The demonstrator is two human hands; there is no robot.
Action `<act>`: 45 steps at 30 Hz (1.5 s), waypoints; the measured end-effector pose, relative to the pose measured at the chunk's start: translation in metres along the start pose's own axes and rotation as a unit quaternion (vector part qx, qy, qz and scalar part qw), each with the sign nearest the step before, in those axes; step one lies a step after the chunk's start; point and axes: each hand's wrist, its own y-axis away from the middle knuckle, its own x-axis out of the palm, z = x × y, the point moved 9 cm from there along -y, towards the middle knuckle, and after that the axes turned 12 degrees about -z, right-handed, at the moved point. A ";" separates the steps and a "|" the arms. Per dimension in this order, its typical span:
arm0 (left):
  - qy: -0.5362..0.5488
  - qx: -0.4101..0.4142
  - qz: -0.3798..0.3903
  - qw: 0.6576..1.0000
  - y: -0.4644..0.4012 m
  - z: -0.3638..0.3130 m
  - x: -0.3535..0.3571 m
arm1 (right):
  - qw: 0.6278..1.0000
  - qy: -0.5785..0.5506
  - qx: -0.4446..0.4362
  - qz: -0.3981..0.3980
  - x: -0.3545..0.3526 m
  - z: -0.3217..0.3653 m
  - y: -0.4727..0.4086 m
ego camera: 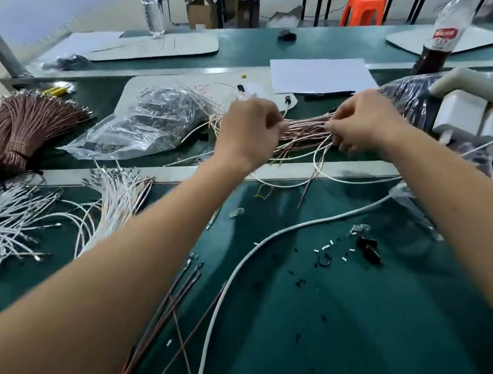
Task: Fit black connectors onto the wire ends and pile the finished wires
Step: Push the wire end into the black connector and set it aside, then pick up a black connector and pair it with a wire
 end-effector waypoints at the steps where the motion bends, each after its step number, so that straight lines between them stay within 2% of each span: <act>1: 0.032 0.009 0.005 0.999 0.017 -0.018 -0.001 | 0.999 0.034 -0.028 0.019 -0.003 0.008 0.013; 2: 0.059 0.023 0.027 0.998 0.035 -0.036 0.003 | 0.997 0.059 -0.046 0.033 -0.006 0.013 0.027; 4: 0.089 0.066 0.122 0.986 0.077 -0.071 0.021 | 0.988 0.118 -0.060 0.079 -0.014 0.015 0.054; 7: 0.053 0.139 0.250 0.957 0.130 -0.103 0.048 | 0.963 0.203 -0.044 0.173 -0.023 -0.001 0.097; 10: 0.009 0.164 0.265 0.950 0.147 -0.112 0.058 | 0.964 0.199 -0.023 0.177 -0.035 -0.017 0.126; 15: -0.011 0.190 0.225 0.955 0.161 -0.120 0.053 | 0.984 0.135 0.005 0.112 -0.044 -0.036 0.151; 20: 0.023 0.223 0.162 0.961 0.174 -0.123 0.034 | 0.989 0.133 -0.003 0.065 -0.045 -0.046 0.162; 23: 0.077 0.155 0.114 0.978 0.163 -0.106 0.011 | 0.992 0.122 -0.017 0.003 -0.051 -0.042 0.163; 27: 0.139 -0.017 0.024 0.990 0.149 -0.051 -0.035 | 0.989 0.080 -0.099 -0.069 -0.032 0.006 0.178; 30: 0.179 -0.142 -0.090 0.969 0.154 0.002 -0.079 | 0.980 0.053 -0.192 0.010 0.021 0.064 0.208; 33: 0.185 -0.229 -0.173 0.940 0.165 0.047 -0.114 | 0.964 0.066 -0.240 0.095 0.069 0.099 0.236; 36: 0.153 -0.252 -0.228 0.928 0.171 0.080 -0.145 | 0.960 0.091 -0.223 0.140 0.098 0.118 0.253; 39: 0.133 -0.265 -0.279 0.913 0.179 0.096 -0.163 | 0.942 0.154 -0.240 0.179 0.115 0.132 0.274; 42: 0.126 -0.258 -0.295 0.911 0.182 0.099 -0.168 | 0.919 0.214 -0.264 0.202 0.124 0.139 0.287; 45: 0.127 -0.260 -0.310 0.906 0.185 0.100 -0.170 | 0.922 0.205 -0.237 0.229 0.123 0.138 0.290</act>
